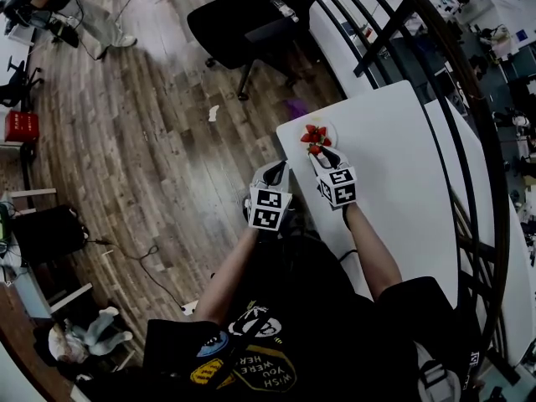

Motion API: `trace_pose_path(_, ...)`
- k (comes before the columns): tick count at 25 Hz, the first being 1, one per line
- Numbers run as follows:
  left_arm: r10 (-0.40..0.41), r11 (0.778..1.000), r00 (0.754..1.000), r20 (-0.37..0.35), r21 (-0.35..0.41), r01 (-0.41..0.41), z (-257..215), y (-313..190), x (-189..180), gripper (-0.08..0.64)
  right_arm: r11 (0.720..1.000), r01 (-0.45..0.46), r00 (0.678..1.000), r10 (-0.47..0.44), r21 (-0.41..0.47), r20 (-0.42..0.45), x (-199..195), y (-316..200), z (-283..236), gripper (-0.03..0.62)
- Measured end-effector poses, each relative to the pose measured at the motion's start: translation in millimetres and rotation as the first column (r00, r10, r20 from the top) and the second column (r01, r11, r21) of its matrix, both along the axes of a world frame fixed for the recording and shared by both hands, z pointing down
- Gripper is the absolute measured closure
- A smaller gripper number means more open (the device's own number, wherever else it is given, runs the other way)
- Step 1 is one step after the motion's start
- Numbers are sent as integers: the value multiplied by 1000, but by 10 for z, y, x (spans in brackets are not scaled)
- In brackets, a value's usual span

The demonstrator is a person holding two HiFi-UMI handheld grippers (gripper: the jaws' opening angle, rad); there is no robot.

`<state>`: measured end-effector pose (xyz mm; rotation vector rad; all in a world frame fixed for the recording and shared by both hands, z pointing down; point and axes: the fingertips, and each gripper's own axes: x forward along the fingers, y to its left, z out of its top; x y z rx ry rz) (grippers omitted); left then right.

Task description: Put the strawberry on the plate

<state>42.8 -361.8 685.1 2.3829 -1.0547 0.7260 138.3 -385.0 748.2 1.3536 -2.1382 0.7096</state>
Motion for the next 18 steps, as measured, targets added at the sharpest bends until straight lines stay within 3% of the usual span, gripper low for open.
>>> trace_pose_path(18, -51, 998, 998, 43, -43, 53, 160, -4, -234, 555, 994, -26, 996, 16, -108, -90, 153, -108, 652, 456)
